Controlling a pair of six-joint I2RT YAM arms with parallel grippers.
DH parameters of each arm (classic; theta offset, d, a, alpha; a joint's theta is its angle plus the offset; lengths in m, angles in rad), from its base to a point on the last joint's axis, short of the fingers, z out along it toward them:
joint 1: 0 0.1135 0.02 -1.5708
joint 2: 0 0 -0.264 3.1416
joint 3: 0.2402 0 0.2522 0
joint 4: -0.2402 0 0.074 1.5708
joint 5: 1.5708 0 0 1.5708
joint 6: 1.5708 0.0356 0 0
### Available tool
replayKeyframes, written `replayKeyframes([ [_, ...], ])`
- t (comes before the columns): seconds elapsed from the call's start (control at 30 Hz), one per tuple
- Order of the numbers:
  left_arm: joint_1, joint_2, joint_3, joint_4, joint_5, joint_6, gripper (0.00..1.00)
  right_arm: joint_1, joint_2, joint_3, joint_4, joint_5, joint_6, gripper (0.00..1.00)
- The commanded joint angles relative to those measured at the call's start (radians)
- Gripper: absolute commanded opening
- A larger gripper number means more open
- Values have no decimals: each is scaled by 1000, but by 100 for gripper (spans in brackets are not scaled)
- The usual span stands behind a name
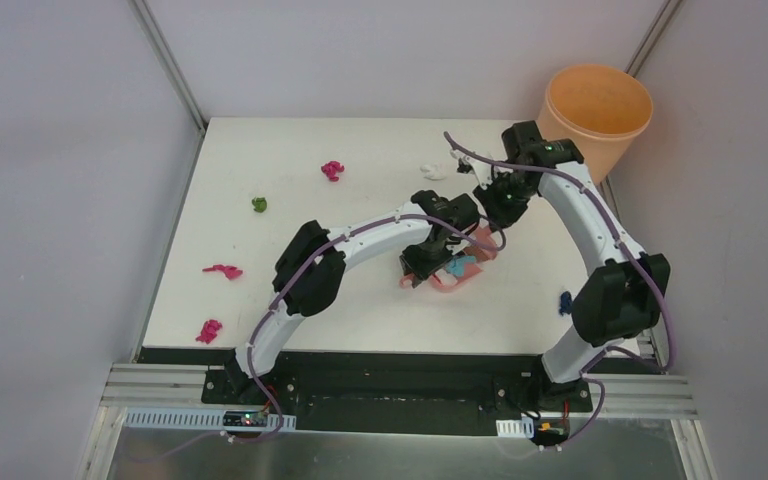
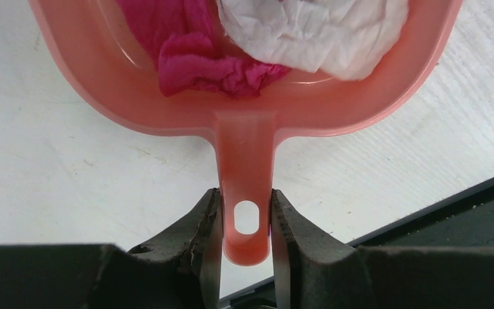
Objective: Sweep away the paper scraps from the table
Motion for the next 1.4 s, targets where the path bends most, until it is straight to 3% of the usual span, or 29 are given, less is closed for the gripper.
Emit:
replayKeyframes([
  [0.0, 12, 18, 37, 32, -36, 22, 0, 7, -150, -18, -229, -161, -91, 0],
  [0.33, -18, -132, -129, 217, -22, 16, 0, -55, -243, -66, -140, 9, -28, 0],
  [0.5, -39, -216, -247, 323, -46, -15, 0, -108, -234, 34, -112, 14, 31, 0],
  [0.67, -61, -263, -324, 355, -37, -39, 0, -150, -232, 239, -124, 18, 13, 0],
  [0.93, -85, -303, -360, 360, -18, -44, 0, -352, -321, 185, 395, -4, 104, 0],
  [1.07, -91, -318, -391, 363, -11, -47, 0, -449, -222, 278, 514, -60, 155, 0],
  [1.37, -137, -356, -436, 368, 10, -71, 0, -551, 139, 624, 548, -55, 285, 0],
])
